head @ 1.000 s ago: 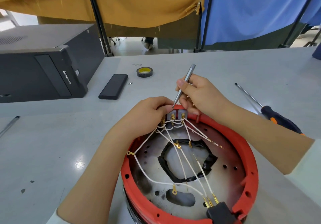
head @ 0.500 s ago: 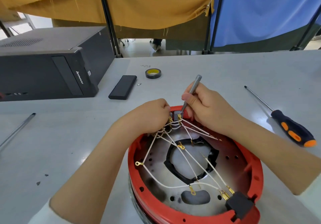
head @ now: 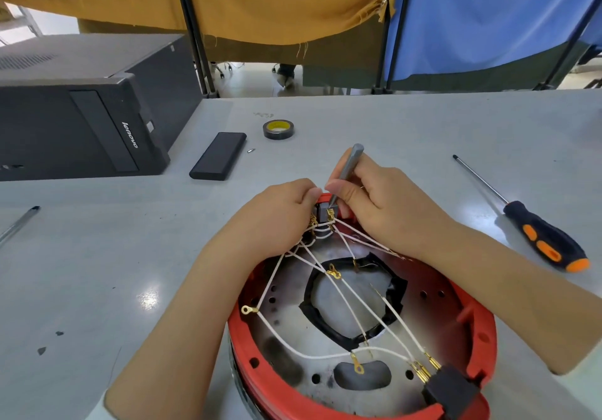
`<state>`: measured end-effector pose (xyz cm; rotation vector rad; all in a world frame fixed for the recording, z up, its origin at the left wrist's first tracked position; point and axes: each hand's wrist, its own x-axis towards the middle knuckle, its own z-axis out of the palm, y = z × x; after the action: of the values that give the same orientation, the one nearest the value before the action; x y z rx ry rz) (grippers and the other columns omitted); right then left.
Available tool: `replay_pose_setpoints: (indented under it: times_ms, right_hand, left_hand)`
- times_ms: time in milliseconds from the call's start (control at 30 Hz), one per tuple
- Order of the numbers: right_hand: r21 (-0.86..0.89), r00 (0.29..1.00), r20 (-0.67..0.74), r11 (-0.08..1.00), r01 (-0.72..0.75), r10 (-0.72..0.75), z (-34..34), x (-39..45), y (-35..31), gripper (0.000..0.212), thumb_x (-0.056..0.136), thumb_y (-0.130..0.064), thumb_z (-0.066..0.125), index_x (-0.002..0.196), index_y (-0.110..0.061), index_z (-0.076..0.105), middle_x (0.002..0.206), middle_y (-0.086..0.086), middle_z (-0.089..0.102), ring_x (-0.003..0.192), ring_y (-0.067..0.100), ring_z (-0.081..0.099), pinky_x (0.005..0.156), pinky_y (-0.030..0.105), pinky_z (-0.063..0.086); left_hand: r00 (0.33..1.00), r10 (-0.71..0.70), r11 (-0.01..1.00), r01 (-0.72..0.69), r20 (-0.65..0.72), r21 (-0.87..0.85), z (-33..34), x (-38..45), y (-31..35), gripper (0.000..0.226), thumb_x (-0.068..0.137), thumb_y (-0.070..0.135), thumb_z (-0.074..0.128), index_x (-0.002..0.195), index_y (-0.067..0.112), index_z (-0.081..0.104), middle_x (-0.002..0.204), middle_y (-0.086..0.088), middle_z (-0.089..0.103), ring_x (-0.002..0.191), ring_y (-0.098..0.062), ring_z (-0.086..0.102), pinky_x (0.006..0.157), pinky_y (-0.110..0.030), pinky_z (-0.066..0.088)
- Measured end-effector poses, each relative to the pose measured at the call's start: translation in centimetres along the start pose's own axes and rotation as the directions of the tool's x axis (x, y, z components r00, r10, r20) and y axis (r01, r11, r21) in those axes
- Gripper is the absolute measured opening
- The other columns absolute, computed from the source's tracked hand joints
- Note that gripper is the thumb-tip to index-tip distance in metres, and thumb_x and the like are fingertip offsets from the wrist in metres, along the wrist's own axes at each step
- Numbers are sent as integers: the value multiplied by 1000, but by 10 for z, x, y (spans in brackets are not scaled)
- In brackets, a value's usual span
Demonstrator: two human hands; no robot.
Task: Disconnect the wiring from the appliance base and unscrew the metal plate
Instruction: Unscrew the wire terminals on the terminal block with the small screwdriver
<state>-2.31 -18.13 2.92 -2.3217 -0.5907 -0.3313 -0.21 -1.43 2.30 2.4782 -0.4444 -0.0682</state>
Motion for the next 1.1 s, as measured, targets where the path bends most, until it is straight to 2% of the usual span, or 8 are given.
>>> replay_pose_setpoints:
  times_ms: [133, 200, 267, 400, 567, 700, 800, 1100]
  right_hand:
    - [-11, 999, 52, 1000, 9, -8, -3, 8, 0, 14, 97, -33, 43, 92, -21, 49, 63, -5, 57, 59, 9, 55, 63, 33, 46]
    - [-31, 997, 74, 999, 30, -28, -2, 12, -1, 10, 97, -32, 43, 87, -34, 44, 62, -8, 54, 60, 6, 54, 61, 26, 43]
    - [-36, 998, 51, 999, 35, -33, 3, 17, -3, 19, 98, -31, 43, 81, -38, 38, 59, -12, 50, 61, 2, 52, 56, 19, 38]
    - [80, 994, 43, 991, -107, 104, 5, 25, -1, 20, 98, -33, 44, 79, -34, 41, 68, -8, 54, 62, 5, 55, 64, 30, 45]
    - [174, 980, 79, 965, -196, 185, 6, 35, 3, 20, 99, -30, 45, 79, -31, 44, 70, -13, 53, 55, -1, 52, 64, 26, 40]
    - [192, 993, -6, 975, -112, 116, 7, 25, 6, 19, 99, -28, 45, 80, -30, 45, 54, -25, 56, 50, -5, 52, 58, 17, 36]
    - [184, 998, -19, 982, -51, 56, 6, 18, 5, 18, 99, -27, 45, 82, -30, 45, 54, -27, 55, 51, -4, 52, 52, 11, 34]
    - [21, 999, -21, 999, -33, 34, 8, 19, -1, 16, 98, -33, 43, 83, -32, 44, 69, -4, 60, 67, 14, 58, 67, 41, 48]
  left_hand:
    - [1000, 14, 999, -14, -12, 30, 0, -1, 1, 36, 101, 38, 30, 67, 29, 40, 66, 9, 46, 64, -9, 44, 58, -30, 32]
    - [1000, 15, 999, -15, -11, 31, 0, -1, 1, 33, 101, 38, 29, 76, 27, 48, 68, 8, 49, 66, -11, 46, 61, -31, 35]
    - [1000, 10, 999, -10, -9, 31, 0, -2, 1, 33, 101, 38, 29, 87, 21, 53, 70, 5, 52, 68, -12, 49, 62, -31, 38]
    - [1000, -5, 999, 5, -2, 36, -1, -2, 2, 33, 101, 38, 29, 93, 19, 55, 77, 3, 56, 76, -16, 54, 67, -33, 41]
    - [1000, -12, 1000, 12, 6, 21, 0, -1, 2, 27, 101, 38, 29, 88, 28, 51, 73, 9, 52, 75, -14, 51, 64, -31, 37]
    - [1000, -5, 1000, 5, 5, 20, 0, -2, 1, 29, 101, 38, 29, 88, 26, 52, 76, 8, 54, 79, -16, 53, 68, -32, 39]
    - [1000, 0, 1000, 0, 5, 14, -1, -2, 1, 29, 101, 39, 29, 84, 29, 50, 74, 8, 53, 76, -13, 52, 65, -31, 39]
    - [1000, 7, 1000, -7, -9, 30, 0, -2, 1, 31, 101, 39, 29, 92, 22, 54, 75, 4, 55, 75, -14, 54, 69, -34, 43]
